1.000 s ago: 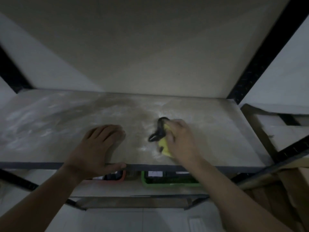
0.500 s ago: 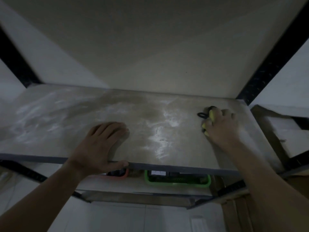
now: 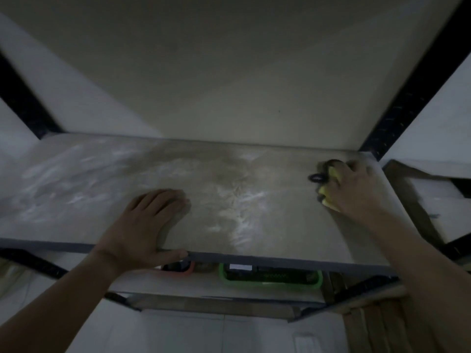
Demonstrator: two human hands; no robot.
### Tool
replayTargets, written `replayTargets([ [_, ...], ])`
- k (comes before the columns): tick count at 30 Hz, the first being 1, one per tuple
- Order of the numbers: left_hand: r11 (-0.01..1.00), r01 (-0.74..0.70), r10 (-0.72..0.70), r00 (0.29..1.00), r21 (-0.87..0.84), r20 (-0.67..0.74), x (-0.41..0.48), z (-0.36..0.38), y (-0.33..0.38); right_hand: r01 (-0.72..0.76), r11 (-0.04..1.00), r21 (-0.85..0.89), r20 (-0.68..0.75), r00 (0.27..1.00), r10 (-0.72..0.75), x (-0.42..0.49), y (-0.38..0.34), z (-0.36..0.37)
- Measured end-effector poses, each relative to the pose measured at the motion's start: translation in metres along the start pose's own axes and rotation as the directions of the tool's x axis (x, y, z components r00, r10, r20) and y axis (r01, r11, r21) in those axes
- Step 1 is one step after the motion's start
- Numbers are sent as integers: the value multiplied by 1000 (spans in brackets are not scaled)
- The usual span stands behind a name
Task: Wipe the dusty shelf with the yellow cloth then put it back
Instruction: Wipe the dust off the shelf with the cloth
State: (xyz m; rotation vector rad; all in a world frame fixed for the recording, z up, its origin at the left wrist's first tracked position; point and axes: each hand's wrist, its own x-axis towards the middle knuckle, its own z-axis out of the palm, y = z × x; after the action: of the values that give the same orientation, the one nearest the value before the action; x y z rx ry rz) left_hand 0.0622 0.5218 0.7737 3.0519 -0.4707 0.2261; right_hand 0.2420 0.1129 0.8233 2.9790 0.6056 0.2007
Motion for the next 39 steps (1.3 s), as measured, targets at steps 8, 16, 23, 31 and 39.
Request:
replayTargets([
  [8, 1000, 8, -8, 1000, 11, 18, 1, -1, 2, -56, 922, 383, -74, 993, 91, -11, -80, 23],
  [16, 999, -7, 8, 1000, 45, -16, 2, -4, 5, 123, 839, 529, -201, 979, -17, 3, -39, 9],
  [23, 999, -2, 3, 1000, 45, -15, 1, -3, 4, -501, 830, 243, -54, 848, 528, 14, 31, 37],
  [31, 998, -27, 28, 999, 62, -26, 2, -5, 5, -116, 938, 327, -94, 984, 154, 21, -109, 28],
  [39, 998, -31, 34, 999, 54, -39, 2, -3, 3, 92, 911, 401, -219, 976, -2, 25, -100, 20],
])
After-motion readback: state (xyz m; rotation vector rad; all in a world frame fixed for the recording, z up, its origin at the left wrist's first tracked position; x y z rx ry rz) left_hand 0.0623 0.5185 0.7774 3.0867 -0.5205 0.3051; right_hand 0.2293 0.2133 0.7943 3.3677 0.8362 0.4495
